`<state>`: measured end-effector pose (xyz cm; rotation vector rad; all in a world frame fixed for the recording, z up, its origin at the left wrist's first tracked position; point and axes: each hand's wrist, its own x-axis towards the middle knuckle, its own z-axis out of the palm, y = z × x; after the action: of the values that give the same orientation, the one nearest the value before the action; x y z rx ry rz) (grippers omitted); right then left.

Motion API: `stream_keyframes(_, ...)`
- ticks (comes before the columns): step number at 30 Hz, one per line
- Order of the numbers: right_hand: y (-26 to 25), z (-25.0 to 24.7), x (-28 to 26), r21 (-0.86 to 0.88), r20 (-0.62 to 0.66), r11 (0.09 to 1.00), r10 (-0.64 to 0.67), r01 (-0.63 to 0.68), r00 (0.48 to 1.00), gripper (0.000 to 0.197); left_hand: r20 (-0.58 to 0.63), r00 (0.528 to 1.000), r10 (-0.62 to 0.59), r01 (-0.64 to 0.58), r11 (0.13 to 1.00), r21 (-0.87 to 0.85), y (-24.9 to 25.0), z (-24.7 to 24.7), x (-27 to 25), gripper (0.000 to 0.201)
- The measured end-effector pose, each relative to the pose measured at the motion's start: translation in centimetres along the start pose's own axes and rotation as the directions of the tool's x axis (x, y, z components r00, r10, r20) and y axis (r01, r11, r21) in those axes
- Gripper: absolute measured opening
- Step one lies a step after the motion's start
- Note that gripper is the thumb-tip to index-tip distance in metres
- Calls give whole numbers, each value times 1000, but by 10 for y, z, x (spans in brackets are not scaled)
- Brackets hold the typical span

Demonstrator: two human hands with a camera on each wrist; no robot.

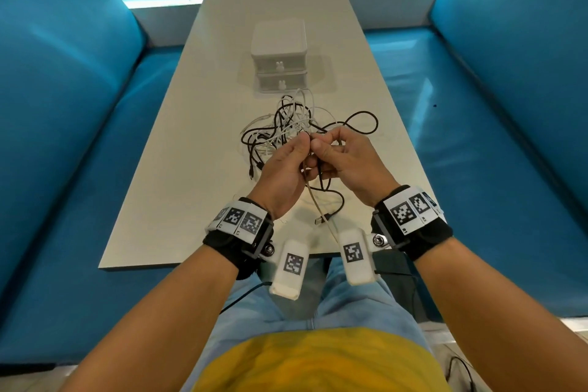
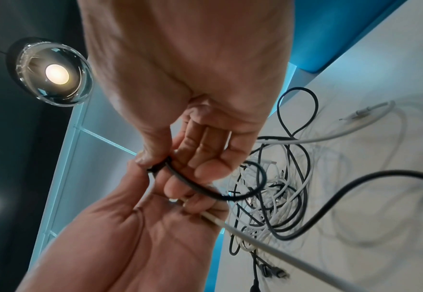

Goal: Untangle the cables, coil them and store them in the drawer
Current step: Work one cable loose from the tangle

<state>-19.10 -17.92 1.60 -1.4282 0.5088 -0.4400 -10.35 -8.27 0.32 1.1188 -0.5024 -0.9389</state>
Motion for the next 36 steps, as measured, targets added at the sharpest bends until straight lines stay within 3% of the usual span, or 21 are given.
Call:
stream_keyframes(8, -1, -2, 1, -93, 70, 995, -26, 32, 997, 20, -52, 995, 89, -80, 985, 154, 16, 9, 4, 40)
stream_keyframes(13, -10, -7, 2, -285, 110, 950, -99, 127, 989, 31, -125, 975, 185, -158, 967, 200, 27, 12, 10, 39)
stream_keyframes(16, -11, -14, 11, -512, 111, 839, -150, 186, 982, 21, -103, 977, 188, -182, 981, 63, 40, 13, 12, 37)
stream_keyframes(21, -1, -24, 27, -624, 119, 742, -220, 246, 968, 4, -100, 985, 141, -152, 983, -107, 62, 12, 9, 39)
stream_keyframes(25, 9, -50, 44, -741, -16, 667, -138, 81, 990, 15, -119, 980, 158, -184, 951, -250, 91, -3, 5, 41)
stream_keyframes(28, 9, -59, 46, -763, -60, 644, -151, 52, 987, 24, -152, 972, 180, -187, 982, -39, 98, -17, 7, 25)
stream_keyframes(30, 1, -51, 44, -754, -41, 646, -225, 118, 973, 24, -205, 969, 139, -90, 968, 234, 85, -23, 12, 19)
stream_keyframes(33, -15, -37, 39, -629, -48, 749, -304, 208, 952, 18, -242, 961, 131, 25, 834, 551, 58, -22, 20, 13)
stream_keyframes(36, -24, -27, 34, -518, -12, 804, -346, 290, 938, 13, -141, 978, 151, -20, 751, 660, 38, -21, 25, 28)
